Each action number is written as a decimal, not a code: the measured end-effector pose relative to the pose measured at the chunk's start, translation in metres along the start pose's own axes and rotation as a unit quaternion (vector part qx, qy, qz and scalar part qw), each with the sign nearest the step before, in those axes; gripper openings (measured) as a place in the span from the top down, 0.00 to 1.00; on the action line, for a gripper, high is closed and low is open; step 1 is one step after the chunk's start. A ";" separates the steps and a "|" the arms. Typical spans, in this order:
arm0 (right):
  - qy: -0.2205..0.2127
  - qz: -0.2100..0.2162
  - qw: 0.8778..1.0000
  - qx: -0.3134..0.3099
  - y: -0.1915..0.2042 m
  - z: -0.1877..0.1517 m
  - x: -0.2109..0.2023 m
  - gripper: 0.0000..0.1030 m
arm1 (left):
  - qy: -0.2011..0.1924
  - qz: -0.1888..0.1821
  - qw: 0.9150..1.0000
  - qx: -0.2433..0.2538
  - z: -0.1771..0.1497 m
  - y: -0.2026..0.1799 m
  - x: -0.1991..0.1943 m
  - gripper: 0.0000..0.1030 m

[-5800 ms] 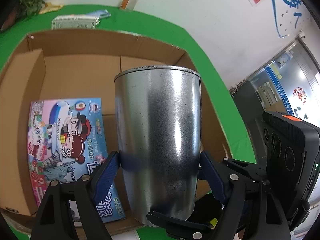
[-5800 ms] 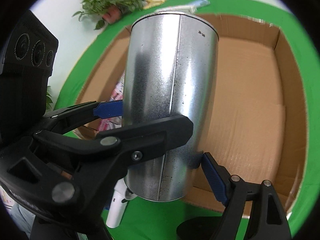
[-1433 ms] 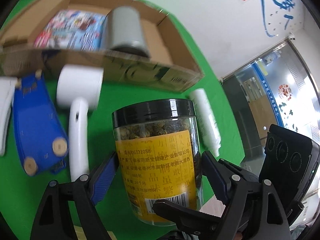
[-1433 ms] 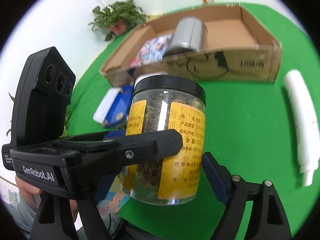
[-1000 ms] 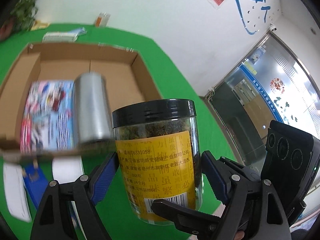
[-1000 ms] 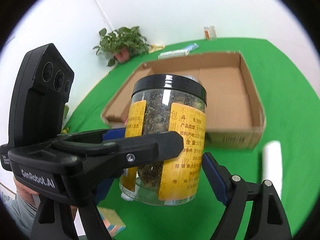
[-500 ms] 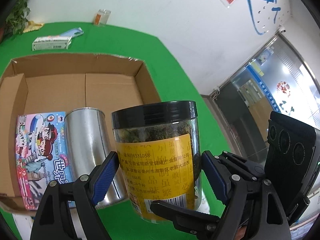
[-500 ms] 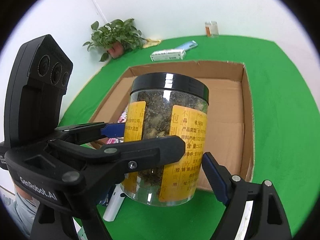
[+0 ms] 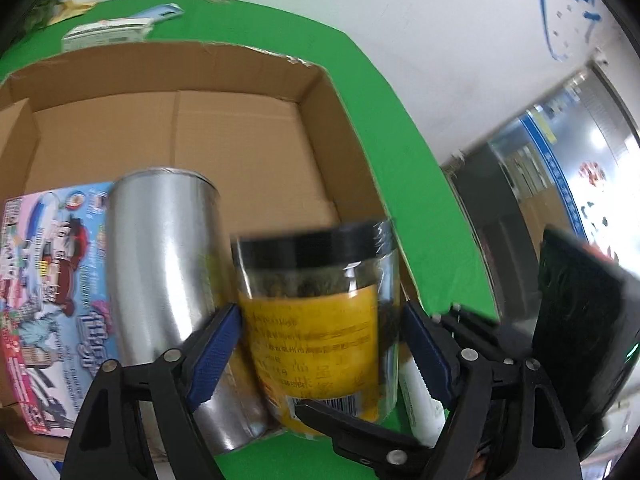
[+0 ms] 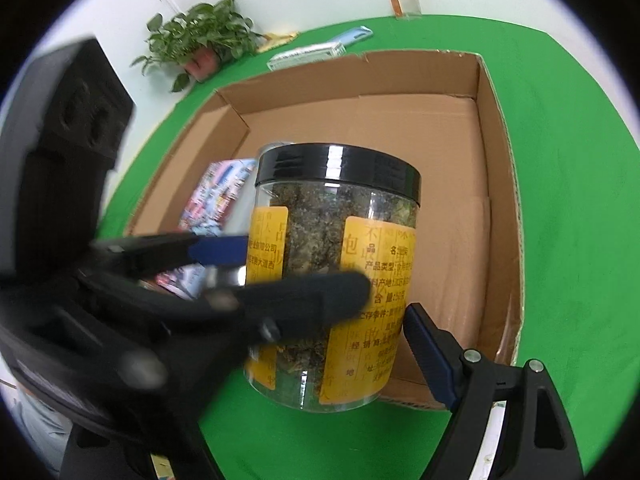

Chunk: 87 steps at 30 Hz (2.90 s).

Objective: Organize rigid objects
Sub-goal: 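Carry the jar with both grippers and set it upright beside the silver can, then open both grippers and withdraw from the jar, then grasp the white spray bottle with the right gripper while the left gripper grips it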

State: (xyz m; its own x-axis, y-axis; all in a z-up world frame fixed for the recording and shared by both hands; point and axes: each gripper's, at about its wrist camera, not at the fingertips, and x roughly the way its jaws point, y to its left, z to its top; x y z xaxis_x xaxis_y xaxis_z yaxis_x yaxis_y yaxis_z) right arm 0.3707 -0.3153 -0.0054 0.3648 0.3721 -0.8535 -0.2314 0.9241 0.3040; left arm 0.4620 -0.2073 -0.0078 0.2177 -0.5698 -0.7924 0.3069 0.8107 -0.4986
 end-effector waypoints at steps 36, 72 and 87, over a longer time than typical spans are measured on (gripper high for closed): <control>-0.251 -0.153 0.956 -0.001 0.032 -0.159 -0.073 0.10 | -0.266 0.215 0.936 0.083 -0.217 0.039 -0.196 0.03; -0.160 -0.129 0.977 -0.048 0.034 -0.265 -0.057 0.32 | 0.018 -0.048 0.997 0.060 -0.234 -0.029 -0.010 0.02; -0.057 -0.020 0.998 -0.009 0.063 -0.243 0.005 0.53 | 0.055 -0.010 0.998 0.010 -0.235 -0.003 0.022 0.52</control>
State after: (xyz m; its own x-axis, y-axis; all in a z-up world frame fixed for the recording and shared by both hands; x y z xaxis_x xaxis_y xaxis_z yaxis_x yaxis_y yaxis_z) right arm 0.1385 -0.2765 -0.0936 0.4745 0.3427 -0.8108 -0.2303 0.9374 0.2614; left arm 0.2482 -0.1902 -0.1062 0.1078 -0.5666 -0.8169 0.3296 0.7956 -0.5083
